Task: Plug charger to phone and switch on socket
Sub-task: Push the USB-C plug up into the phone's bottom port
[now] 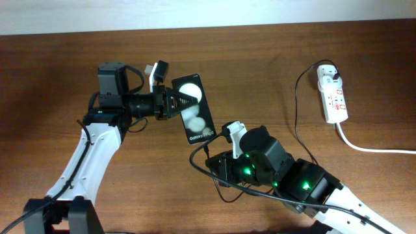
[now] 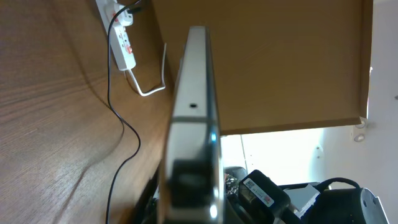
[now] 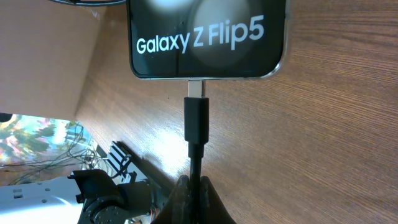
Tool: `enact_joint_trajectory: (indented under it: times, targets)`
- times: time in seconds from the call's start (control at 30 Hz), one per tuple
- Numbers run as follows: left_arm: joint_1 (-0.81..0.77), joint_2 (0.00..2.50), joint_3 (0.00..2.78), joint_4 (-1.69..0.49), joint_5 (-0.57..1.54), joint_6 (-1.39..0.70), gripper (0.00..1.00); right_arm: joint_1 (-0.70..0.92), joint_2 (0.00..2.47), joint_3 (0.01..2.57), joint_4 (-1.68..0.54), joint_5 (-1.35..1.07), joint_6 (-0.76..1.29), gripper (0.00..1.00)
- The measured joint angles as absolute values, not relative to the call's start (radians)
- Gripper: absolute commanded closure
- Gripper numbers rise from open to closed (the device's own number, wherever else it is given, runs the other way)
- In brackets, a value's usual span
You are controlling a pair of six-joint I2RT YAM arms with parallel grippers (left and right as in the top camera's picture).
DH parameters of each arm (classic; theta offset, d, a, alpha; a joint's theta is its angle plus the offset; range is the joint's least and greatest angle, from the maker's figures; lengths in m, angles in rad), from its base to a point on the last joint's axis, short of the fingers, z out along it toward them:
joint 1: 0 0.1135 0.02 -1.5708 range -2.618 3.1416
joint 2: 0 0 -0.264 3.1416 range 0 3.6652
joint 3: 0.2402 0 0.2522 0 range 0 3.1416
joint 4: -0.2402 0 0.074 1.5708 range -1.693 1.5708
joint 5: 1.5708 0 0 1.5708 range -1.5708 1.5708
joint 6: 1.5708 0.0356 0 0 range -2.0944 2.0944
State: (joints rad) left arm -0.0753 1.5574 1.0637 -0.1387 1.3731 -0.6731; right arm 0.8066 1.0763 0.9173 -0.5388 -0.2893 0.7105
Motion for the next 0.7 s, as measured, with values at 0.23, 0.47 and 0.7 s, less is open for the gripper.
enact_joint_trajectory:
  times: [0.23, 0.47, 0.7]
  targets:
    - [-0.075, 1.557, 1.064, -0.138, 1.373, -0.673, 1.0, 0.807, 1.076, 0.917, -0.527, -0.29, 0.71, 0.96]
    - [-0.074, 1.557, 1.064, -0.138, 1.373, -0.673, 1.0, 0.807, 1.077, 0.917, -0.521, -0.301, 0.71, 0.96]
    - [-0.074, 1.557, 1.064, -0.138, 1.372, -0.673, 1.0, 0.807, 1.104, 0.916, -0.494, -0.296, 0.71, 0.96]
